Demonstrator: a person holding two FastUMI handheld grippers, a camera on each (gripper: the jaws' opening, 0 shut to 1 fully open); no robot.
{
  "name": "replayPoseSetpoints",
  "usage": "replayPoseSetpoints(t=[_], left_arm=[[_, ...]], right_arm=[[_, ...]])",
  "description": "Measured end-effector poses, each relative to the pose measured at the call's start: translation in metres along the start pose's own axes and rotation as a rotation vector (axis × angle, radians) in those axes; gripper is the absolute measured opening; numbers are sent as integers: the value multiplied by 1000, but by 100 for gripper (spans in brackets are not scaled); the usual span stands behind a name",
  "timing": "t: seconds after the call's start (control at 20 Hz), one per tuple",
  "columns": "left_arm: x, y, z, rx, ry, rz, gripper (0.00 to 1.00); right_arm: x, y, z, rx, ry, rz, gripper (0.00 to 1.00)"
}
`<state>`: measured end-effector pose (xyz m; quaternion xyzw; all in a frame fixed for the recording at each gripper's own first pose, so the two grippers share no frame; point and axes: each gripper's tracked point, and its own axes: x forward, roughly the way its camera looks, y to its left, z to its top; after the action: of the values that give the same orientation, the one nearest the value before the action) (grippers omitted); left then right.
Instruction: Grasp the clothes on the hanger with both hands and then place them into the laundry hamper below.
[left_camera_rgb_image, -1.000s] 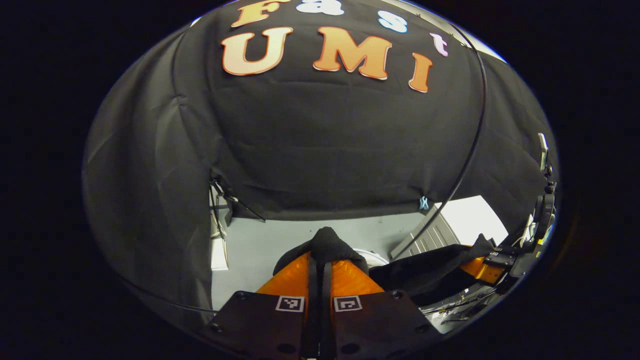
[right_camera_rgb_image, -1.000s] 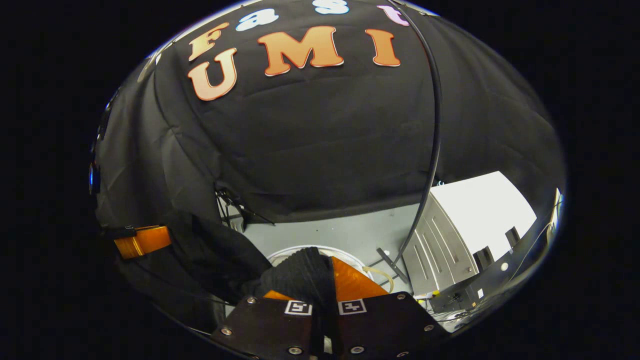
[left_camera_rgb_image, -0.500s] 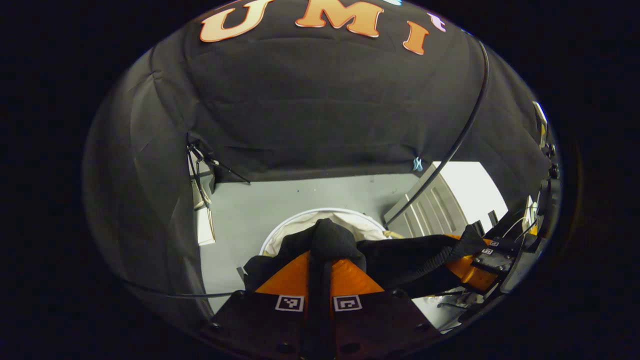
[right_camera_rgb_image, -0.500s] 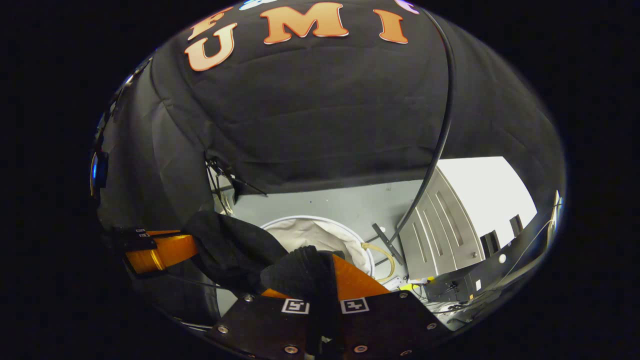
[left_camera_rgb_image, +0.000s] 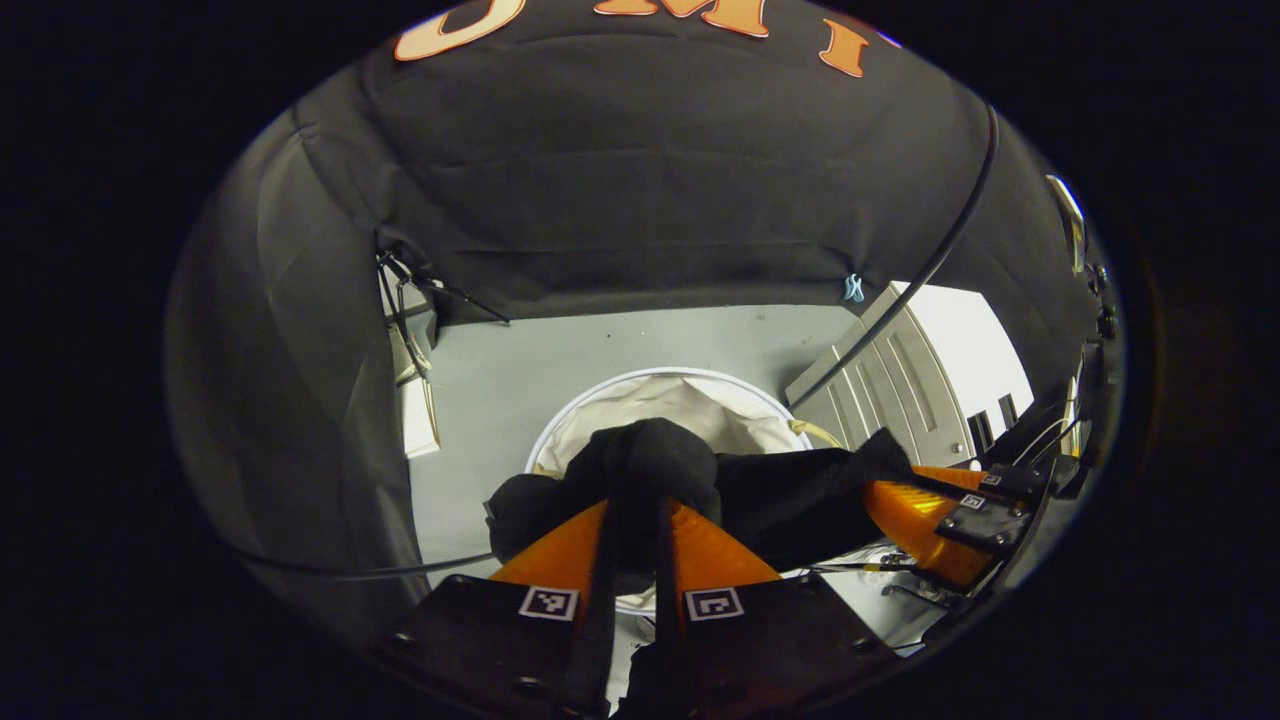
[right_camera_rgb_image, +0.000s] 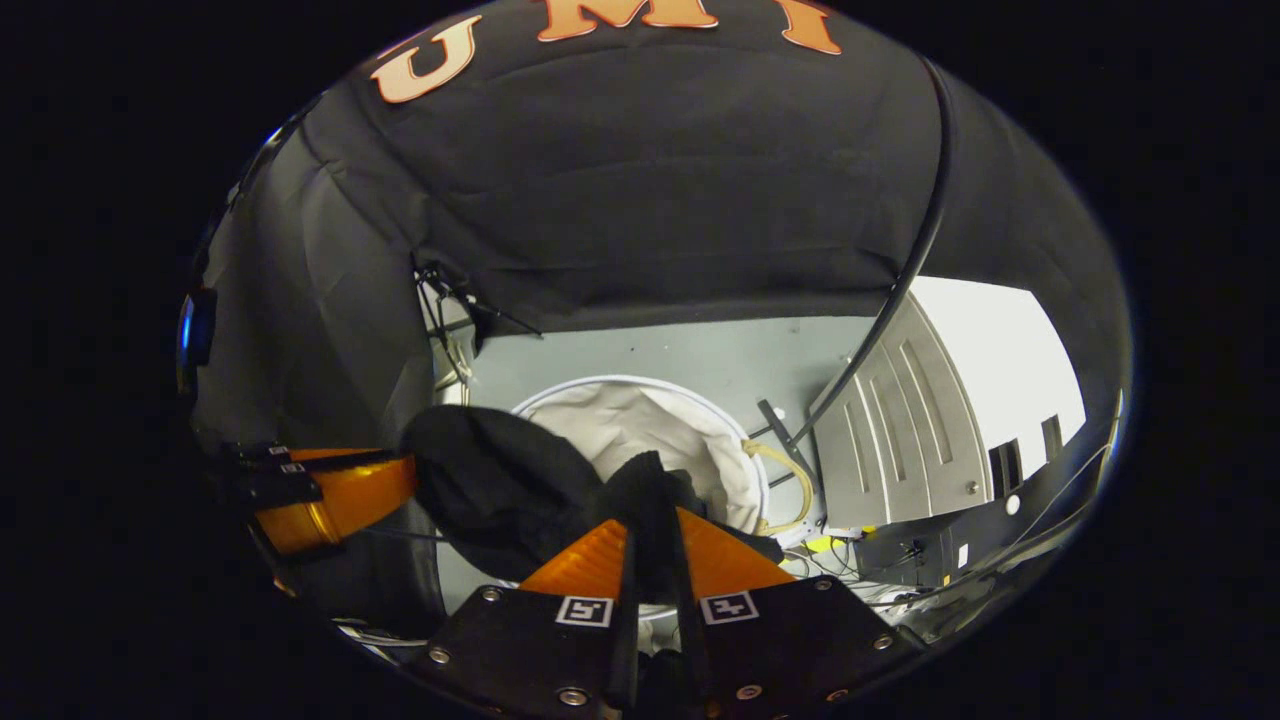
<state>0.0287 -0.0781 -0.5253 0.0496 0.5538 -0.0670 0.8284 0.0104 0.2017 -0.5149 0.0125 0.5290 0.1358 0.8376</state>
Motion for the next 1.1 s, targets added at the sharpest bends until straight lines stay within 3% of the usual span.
replayPoseSetpoints(t=[0.1,0.2,0.3,0.35,0.4,0.45,0.55,1.1], left_arm=[[-5,1,1,-1,1,-1,28],[-10,-4,2,-13,-2,-28,46],[-18,-4,0,-23,-2,-36,67],[-24,-5,1,-26,-11,-46,80],[-33,-7,4,-29,-26,-62,76],[-44,-5,7,-30,-42,-60,87],[-65,8,18,-28,-96,-36,99],[-234,62,98,-92,-487,44,100]], right_arm=[[-2,-3,1,15,-12,7,25],[-8,-7,6,34,-25,12,36],[-20,-13,8,40,-43,8,54],[-26,-17,10,47,-54,9,69],[-33,-19,11,55,-70,15,78],[-42,-21,15,64,-87,18,88],[-63,-33,23,83,-132,12,94],[-243,-104,63,99,-386,-171,94]])
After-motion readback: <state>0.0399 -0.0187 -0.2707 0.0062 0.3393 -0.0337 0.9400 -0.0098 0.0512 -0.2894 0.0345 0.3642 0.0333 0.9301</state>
